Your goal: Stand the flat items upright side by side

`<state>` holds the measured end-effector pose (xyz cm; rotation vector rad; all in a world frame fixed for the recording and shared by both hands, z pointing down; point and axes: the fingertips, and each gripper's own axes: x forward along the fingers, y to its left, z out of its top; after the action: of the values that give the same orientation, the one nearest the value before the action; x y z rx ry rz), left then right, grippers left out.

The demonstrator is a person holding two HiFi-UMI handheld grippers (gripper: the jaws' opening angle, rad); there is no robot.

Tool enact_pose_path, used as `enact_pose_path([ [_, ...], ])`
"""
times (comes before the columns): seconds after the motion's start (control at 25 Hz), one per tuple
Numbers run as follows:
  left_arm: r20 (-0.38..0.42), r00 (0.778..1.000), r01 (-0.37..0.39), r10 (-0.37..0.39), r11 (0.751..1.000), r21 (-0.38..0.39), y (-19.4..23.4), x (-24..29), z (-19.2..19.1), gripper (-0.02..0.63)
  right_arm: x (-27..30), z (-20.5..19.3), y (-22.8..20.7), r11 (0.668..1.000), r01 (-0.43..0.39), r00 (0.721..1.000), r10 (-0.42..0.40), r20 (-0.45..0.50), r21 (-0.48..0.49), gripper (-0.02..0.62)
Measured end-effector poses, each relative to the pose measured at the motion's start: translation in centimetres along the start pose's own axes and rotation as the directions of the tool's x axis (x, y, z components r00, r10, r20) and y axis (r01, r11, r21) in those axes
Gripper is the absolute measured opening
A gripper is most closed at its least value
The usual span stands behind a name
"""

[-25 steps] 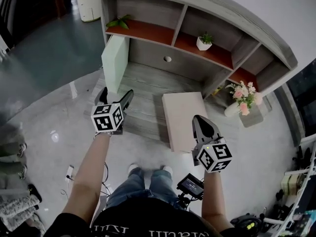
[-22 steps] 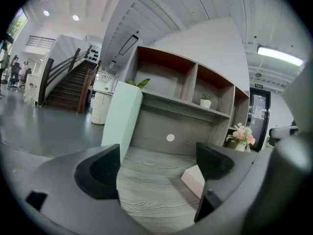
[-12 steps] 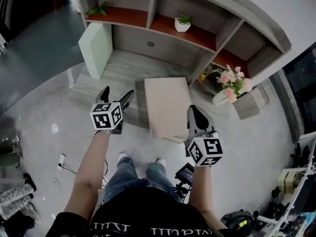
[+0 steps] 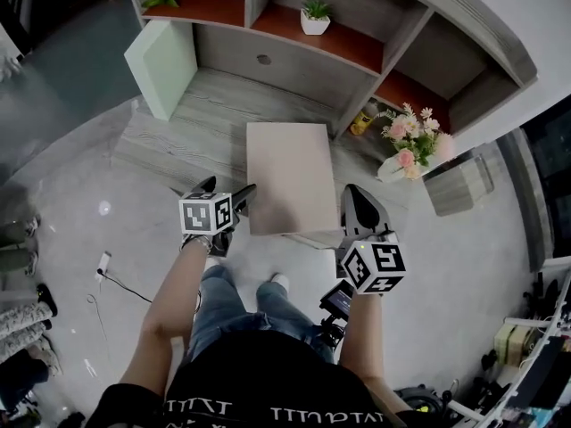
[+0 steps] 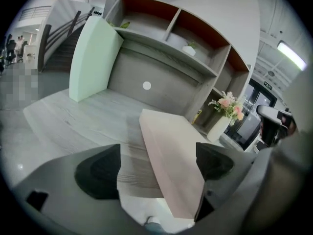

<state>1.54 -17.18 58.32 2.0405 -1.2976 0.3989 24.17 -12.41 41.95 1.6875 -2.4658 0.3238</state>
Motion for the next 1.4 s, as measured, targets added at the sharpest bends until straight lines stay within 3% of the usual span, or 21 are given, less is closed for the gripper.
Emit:
enact_pose_path([
  [0.24, -0.082, 0.996, 0.011, -0.023, 0.990, -0.141, -1.1, 0.2, -5.4, 0.488, 0.4, -1.6, -0.5, 0.996, -0.084, 0.996, 0.084, -0.039, 0.001, 0.015],
  [0.36, -0.109, 0.993, 0.012, -0.040, 0.969, -0.245, -1.5, 0.2, -7.7, 0.488, 0.6, -2.1, -0.1, 0.992, -0.128, 0.990, 0.127, -0.052, -0.012, 0.015],
  [0.48, -0.136, 0.991, -0.043, -0.002, 0.944, -0.326, -1.2, 0.8, -9.7, 0.488, 0.5, -2.3, 0.2, 0.987, -0.160, 0.986, 0.158, -0.062, -0.029, 0.015],
  [0.6, -0.144, 0.989, -0.094, 0.044, 0.928, -0.361, -0.4, 0.9, -11.1, 0.488, 0.2, -2.3, 0.5, 0.983, -0.178, 0.982, 0.175, -0.067, -0.047, 0.015],
  [0.8, -0.136, 0.990, -0.084, 0.035, 0.924, -0.373, 0.0, -0.3, -12.1, 0.488, -0.2, -2.1, 1.0, 0.980, -0.190, 0.980, 0.186, -0.067, -0.060, 0.015],
  [0.96, -0.180, 0.983, -0.035, -0.032, 0.932, -0.360, -0.2, -1.4, -13.5, 0.488, 0.0, -2.0, 1.7, 0.978, -0.201, 0.978, 0.196, -0.066, -0.065, 0.015],
  [1.24, -0.228, 0.952, 0.091, -0.203, 0.903, -0.421, -1.3, -1.4, -14.9, 0.488, 0.4, -3.2, 4.1, 0.969, -0.237, 0.969, 0.230, -0.095, -0.072, 0.015],
  [1.32, -0.211, 0.943, 0.139, -0.255, 0.883, -0.448, -1.8, -0.5, -14.8, 0.486, 0.4, -3.4, 4.5, 0.967, -0.244, 0.966, 0.236, -0.102, -0.076, 0.015],
  [1.4, -0.178, 0.933, 0.191, -0.313, 0.848, -0.495, -2.4, 0.4, -14.6, 0.482, 0.2, -3.5, 4.7, 0.965, -0.248, 0.965, 0.239, -0.109, -0.080, 0.015],
])
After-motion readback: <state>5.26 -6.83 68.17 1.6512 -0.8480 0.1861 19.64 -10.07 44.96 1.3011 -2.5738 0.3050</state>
